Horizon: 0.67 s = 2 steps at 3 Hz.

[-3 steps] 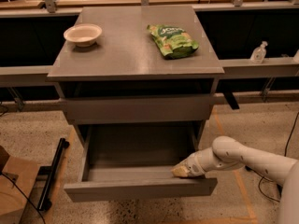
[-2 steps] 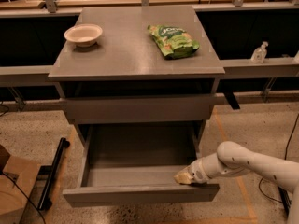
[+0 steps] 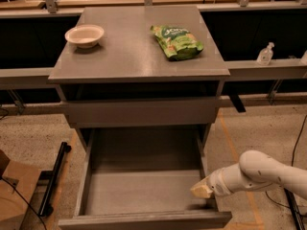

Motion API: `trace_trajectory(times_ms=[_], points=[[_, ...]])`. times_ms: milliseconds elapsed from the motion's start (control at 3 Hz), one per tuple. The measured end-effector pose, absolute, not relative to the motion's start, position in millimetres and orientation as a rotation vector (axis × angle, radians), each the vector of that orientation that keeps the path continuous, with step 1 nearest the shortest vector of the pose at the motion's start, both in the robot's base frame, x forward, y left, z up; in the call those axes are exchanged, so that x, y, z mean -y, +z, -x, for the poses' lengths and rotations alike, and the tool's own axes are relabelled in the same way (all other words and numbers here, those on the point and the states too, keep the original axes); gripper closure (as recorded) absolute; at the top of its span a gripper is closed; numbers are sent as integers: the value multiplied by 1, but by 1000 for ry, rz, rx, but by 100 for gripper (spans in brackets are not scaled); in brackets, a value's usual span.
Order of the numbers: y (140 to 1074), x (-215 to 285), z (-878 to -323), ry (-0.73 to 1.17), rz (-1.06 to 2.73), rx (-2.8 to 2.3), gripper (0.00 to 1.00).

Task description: Open middle drawer

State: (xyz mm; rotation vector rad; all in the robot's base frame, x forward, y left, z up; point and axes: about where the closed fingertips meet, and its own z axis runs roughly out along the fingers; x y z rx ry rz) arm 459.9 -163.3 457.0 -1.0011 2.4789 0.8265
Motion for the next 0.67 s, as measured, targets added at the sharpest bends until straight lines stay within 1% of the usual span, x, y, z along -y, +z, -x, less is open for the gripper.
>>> trace_trajectory(times_ms=[333, 667], points=[[497, 171, -471, 693, 1062, -2415, 100], [498, 170, -471, 694, 1065, -2414, 74]])
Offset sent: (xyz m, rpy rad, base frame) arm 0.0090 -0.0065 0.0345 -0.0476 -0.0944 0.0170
